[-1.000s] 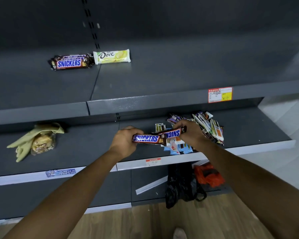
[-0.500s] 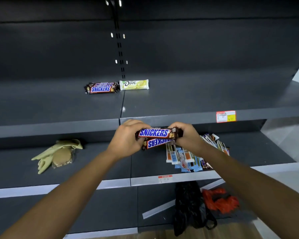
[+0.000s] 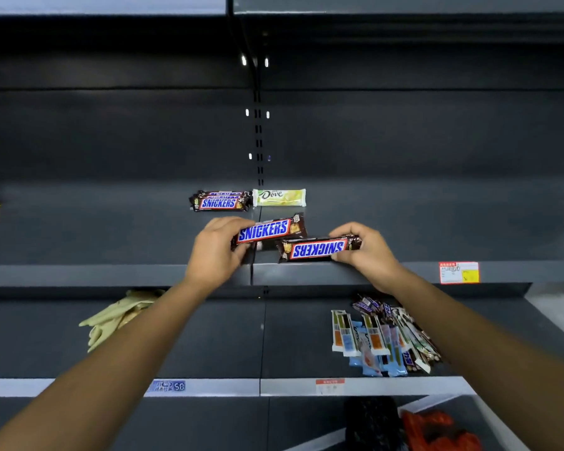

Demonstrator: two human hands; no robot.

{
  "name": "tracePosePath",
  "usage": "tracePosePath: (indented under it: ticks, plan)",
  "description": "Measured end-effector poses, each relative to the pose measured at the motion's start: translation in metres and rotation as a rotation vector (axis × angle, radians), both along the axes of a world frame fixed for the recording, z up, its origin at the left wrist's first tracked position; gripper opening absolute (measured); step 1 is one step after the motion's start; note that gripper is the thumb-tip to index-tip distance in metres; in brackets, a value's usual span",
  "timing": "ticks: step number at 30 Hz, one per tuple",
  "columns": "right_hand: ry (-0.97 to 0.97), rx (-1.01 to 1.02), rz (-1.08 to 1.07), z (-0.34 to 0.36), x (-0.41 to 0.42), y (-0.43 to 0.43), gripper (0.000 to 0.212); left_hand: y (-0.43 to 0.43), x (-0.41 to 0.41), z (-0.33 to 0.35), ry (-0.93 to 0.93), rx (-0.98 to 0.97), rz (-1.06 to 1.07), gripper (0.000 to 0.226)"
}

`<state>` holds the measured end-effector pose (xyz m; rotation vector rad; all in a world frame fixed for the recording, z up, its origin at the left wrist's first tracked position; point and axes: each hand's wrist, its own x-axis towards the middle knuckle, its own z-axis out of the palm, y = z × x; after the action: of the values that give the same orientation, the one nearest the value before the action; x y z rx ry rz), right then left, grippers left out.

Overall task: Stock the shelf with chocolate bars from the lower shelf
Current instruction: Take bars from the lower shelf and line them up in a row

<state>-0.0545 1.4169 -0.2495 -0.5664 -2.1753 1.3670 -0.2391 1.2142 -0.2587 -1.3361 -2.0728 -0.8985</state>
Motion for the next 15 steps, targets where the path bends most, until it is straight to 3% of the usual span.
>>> tracePosePath:
  ticks: [15]
  plan:
    - [0.01, 0.025, 0.048, 0.017, -0.105, 0.064, 0.037, 0.012, -0.098, -0.001, -0.099, -0.125, 0.306, 0.038]
